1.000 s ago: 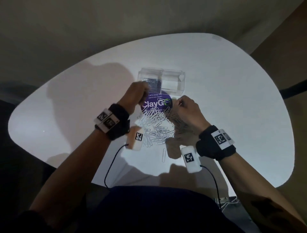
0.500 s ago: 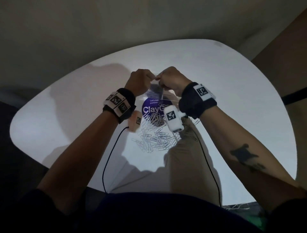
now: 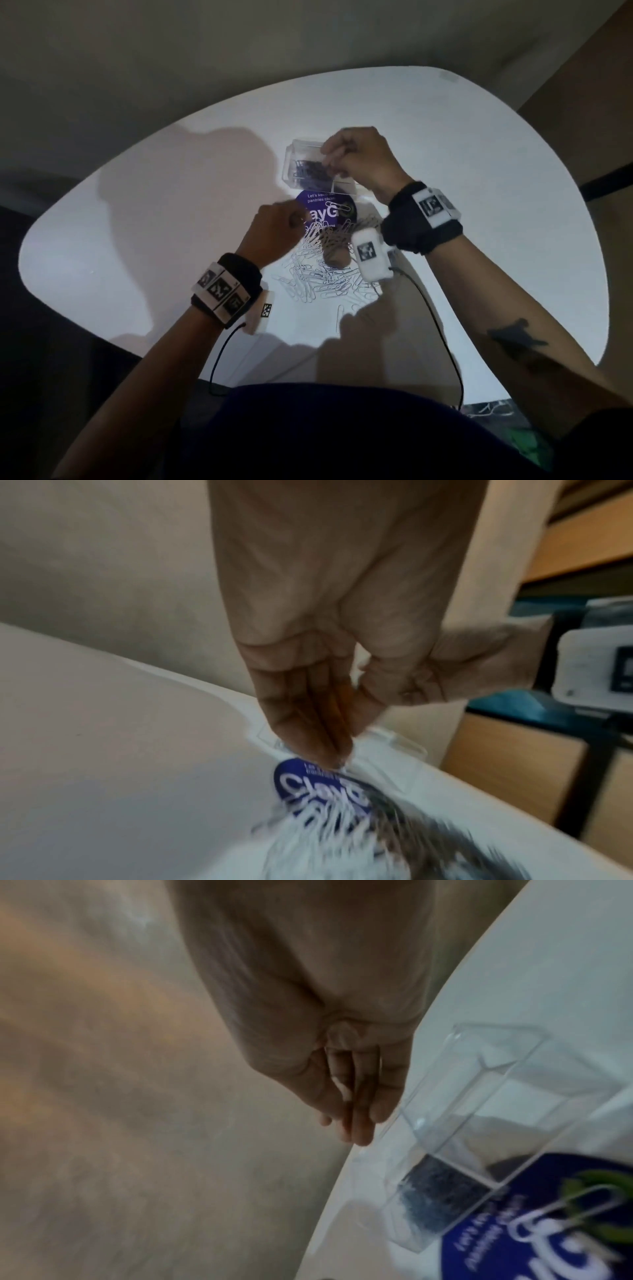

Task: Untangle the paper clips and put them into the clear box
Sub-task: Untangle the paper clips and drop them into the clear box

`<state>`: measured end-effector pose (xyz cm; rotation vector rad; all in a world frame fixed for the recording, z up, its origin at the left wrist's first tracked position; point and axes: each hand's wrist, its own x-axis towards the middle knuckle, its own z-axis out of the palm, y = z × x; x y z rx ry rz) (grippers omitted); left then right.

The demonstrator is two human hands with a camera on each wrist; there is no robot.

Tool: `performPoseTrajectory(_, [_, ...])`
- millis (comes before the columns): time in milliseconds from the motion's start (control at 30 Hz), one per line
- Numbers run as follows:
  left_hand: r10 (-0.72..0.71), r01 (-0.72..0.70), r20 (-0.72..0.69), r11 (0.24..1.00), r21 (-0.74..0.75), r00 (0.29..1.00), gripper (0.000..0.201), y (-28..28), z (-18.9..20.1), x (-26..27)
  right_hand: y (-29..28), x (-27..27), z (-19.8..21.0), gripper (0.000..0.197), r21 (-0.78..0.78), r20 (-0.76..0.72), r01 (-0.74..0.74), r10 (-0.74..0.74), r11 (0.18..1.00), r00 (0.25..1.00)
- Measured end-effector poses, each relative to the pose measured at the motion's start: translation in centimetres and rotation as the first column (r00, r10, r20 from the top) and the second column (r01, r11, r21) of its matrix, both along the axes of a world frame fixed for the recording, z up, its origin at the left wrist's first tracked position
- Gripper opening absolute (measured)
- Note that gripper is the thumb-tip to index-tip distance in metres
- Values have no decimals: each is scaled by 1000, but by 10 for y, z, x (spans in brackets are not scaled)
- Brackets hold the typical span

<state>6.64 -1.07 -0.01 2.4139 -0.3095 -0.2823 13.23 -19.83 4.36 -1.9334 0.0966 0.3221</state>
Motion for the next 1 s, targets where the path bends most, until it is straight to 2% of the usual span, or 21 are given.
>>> performPoseTrajectory(67, [-189,195,-115,980,39,975,11,-3,-7,-16,-16,-28,-8,15,-125,48,-64,70,990,996])
performPoseTrajectory(133, [-242,272,-204,953,134,948,11,-8,-13,-29,-27,-58,-23,12,-257,29,-175,189,950,982])
performPoseTrajectory(200, [-233,272,-196,939,209,953,15,-12,-23,-40,-33,-84,-43,13,-326,-33,-287,293,901,956])
performPoseTrajectory(267, [-254,287,-161,929,233,954,19,-15,-33,-48,-31,-104,-62,15,-412,-34,-369,391,833,920])
performPoseTrajectory(367, [-237,256,-112,944,209,965,10,-16,-40,-51,-24,-122,-81,23,-501,-17,-396,448,770,894])
performPoseTrajectory(467, [-169,183,-111,973,139,979,7,-11,-40,-48,-22,-130,-87,17,-556,18,-374,461,742,887])
performPoseTrajectory(533, [-93,92,-140,996,-14,986,5,-4,-36,-46,-25,-132,-89,13,-550,40,-354,448,756,893])
performPoseTrajectory(600, [-20,-13,-190,985,-172,982,10,5,-32,-46,-29,-132,-90,16,-513,43,-349,430,784,902])
performPoseTrajectory(667, [32,-101,-274,966,-240,961,10,10,-28,-46,-32,-131,-90,16,-450,24,-339,390,826,920])
performPoseTrajectory(833, [115,-212,-369,949,-232,922,5,16,-25,-42,-38,-127,-85,12,-263,1,-223,231,939,973])
performPoseTrajectory(933, [111,-211,-408,955,-208,906,2,20,-25,-39,-42,-126,-83,14,-234,17,-212,222,949,975])
performPoseTrajectory(1000, [97,-159,-357,976,-150,929,2,23,-27,-38,-44,-125,-83,15,-242,3,-207,214,948,977])
